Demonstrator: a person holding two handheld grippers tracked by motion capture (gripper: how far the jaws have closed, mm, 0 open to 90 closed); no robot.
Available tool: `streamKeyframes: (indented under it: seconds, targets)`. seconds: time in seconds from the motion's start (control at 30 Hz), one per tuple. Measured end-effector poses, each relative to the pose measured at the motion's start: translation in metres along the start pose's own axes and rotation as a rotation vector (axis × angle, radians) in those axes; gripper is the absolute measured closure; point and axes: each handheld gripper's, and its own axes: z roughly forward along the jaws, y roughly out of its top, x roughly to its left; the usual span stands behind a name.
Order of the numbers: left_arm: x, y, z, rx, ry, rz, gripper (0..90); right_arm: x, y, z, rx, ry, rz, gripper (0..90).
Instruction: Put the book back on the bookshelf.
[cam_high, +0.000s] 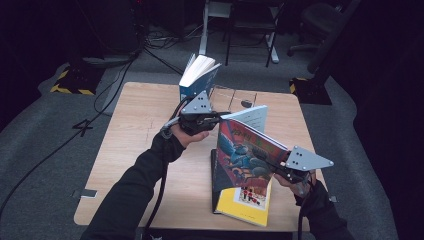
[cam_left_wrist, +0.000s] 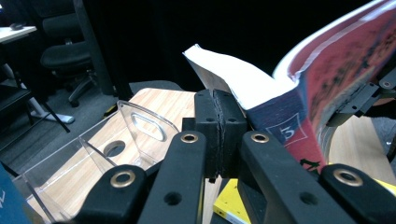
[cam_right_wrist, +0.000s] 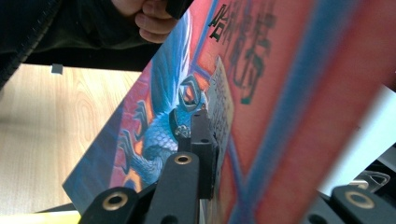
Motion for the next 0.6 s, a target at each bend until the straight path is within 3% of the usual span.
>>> streamKeyframes:
  seconds: [0.17,0.23,0.33,0.5,0.6]
  targets:
    - [-0.012,-0.006,-0.007,-0.006,-0.002,-0.007,80.7,0.01,0.002,-0.01,-0.009,0.0,-0.032,85.0]
    - [-0.018,-0.007,-0.009,0.024,0.023,0.009,72.5,0.012,0.001,-0.014,-0.017,0.002,-0.041,85.0]
    - [-0.028,-0.008,-0.013,0.06,0.047,0.044,68.7,0.016,0.001,-0.018,-0.023,0.001,-0.044,85.0]
    - [-0.036,-0.021,-0.018,0.088,0.036,0.017,57.6,0.022,0.001,-0.021,-0.031,-0.006,-0.052,85.1]
    - [-0.043,-0.032,-0.02,0.099,0.06,0.002,47.2,0.024,0.001,-0.023,-0.031,-0.012,-0.056,85.1]
